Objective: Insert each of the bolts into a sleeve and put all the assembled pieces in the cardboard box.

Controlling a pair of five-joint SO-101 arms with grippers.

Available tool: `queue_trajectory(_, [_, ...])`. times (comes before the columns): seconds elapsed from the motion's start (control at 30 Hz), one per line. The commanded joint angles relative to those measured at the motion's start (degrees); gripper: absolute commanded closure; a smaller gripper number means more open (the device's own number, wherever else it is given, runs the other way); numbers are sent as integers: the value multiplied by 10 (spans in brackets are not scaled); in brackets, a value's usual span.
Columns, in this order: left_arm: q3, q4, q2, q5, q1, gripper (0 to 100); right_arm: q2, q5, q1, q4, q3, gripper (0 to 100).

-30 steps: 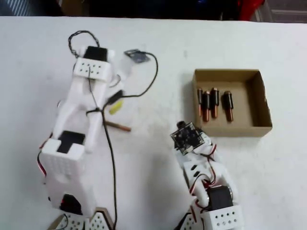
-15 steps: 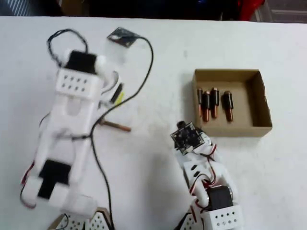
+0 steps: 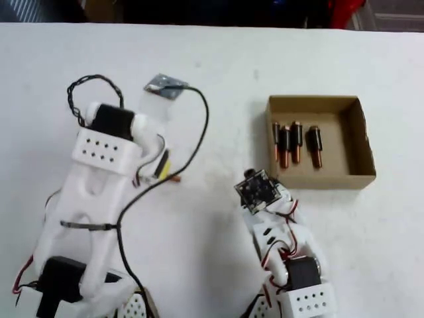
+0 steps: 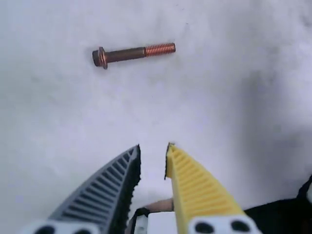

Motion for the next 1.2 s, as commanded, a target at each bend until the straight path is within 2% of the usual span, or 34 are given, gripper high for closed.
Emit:
queue_trajectory(0.0, [1, -45, -18, 105, -4, 884, -7, 9, 2, -15, -8, 981])
queue_trajectory(0.1, [1, -62, -6, 149, -38, 880, -7, 9, 3, -15, -8, 981])
queue_trajectory(0.23, [-1, -61, 17, 116, -55, 880, -7, 9, 2, -15, -8, 981])
queue_trajectory(0.37, [1, -60, 38, 122, -54, 880, -7, 9, 2, -15, -8, 981])
queue_trajectory(0.57, [-4, -65, 61, 251, -54, 880, -7, 9, 2, -15, -8, 981])
queue_trajectory(0.8, [-4, -121, 96, 377, -56, 884, -7, 9, 2, -15, -8, 981])
queue_trajectory(1.17, [-4, -145, 196, 528, -55, 880, -7, 9, 2, -15, -8, 981])
